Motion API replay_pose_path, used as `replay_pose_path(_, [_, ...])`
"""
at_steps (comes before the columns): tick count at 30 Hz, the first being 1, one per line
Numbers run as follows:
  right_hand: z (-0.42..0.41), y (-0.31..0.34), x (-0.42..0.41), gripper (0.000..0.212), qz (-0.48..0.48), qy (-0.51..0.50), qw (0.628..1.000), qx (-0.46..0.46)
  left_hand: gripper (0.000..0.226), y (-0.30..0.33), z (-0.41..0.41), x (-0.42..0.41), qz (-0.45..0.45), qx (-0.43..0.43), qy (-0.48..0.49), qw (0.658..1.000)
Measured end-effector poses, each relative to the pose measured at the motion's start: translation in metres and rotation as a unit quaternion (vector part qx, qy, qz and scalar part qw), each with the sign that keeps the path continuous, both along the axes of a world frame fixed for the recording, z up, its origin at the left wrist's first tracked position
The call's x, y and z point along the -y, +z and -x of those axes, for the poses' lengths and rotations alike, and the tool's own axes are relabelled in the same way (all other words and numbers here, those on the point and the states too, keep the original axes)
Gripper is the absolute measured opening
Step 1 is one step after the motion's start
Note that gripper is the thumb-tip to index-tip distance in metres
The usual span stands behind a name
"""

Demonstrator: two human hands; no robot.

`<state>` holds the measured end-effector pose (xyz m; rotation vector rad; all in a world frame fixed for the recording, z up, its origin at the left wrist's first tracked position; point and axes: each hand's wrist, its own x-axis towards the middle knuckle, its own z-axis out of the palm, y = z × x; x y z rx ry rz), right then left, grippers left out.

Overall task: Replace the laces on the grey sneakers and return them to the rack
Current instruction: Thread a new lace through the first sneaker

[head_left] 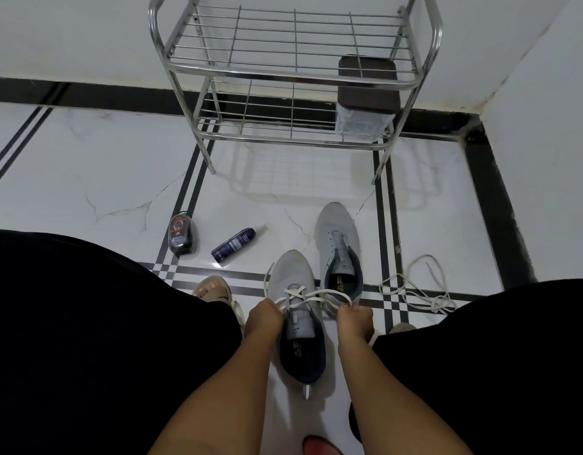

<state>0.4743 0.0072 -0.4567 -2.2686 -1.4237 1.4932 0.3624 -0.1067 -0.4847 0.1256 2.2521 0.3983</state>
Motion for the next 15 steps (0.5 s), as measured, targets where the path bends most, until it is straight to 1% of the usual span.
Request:
replay_pose_path(5, [0.001, 0.02, -0.004, 0.031, -0.009, 0.046, 0.997, 0.063, 0.033, -0.001, 0.001, -0.001, 0.001, 0.007, 0.004, 1.0])
replay_pose_path(6, [0.002, 0.025, -0.003, 0.032, -0.007, 0.05, 0.997, 0.056, 0.035, 0.0, 0.0, -0.001, 0.001, 0.008, 0.004, 1.0])
replay_pose_path(7, [0.006, 0.028, -0.002, 0.034, 0.002, 0.036, 0.999, 0.007, 0.035, 0.0, 0.0, -0.001, 0.001, 0.009, 0.003, 1.0])
replay_pose_path(8, [0.011, 0.029, 0.0, 0.036, 0.023, 0.017, 0.997, -0.066, 0.035, 0.001, 0.0, -0.001, 0.0, 0.008, 0.001, 1.0])
replay_pose_path(9, [0.019, 0.033, 0.001, 0.036, 0.065, -0.008, 0.987, -0.15, 0.034, 0.001, 0.0, -0.001, 0.0, 0.007, 0.0, 1.0])
replay_pose_path(10, [0.025, 0.035, 0.002, 0.034, 0.112, -0.039, 0.967, -0.227, 0.034, 0.002, 0.0, -0.001, -0.001, 0.006, -0.001, 1.0])
replay_pose_path(11, [0.029, 0.036, 0.003, 0.031, 0.138, -0.066, 0.952, -0.266, 0.033, 0.001, 0.0, -0.001, 0.001, 0.005, -0.003, 1.0])
replay_pose_path(12, [0.032, 0.032, 0.003, 0.028, 0.135, -0.07, 0.953, -0.261, 0.033, 0.002, 0.001, -0.001, 0.002, 0.004, -0.004, 1.0])
replay_pose_path(13, [0.03, 0.03, 0.004, 0.029, 0.109, -0.034, 0.971, -0.211, 0.033, 0.003, 0.001, -0.001, 0.004, 0.005, -0.002, 1.0])
replay_pose_path(14, [0.025, 0.024, 0.004, 0.034, 0.053, 0.051, 0.99, -0.122, 0.032, 0.004, 0.001, -0.001, 0.006, 0.003, -0.002, 1.0])
replay_pose_path(15, [0.019, 0.021, 0.007, 0.037, -0.003, 0.148, 0.989, -0.027, 0.032, 0.005, 0.002, -0.001, 0.01, 0.001, -0.004, 1.0])
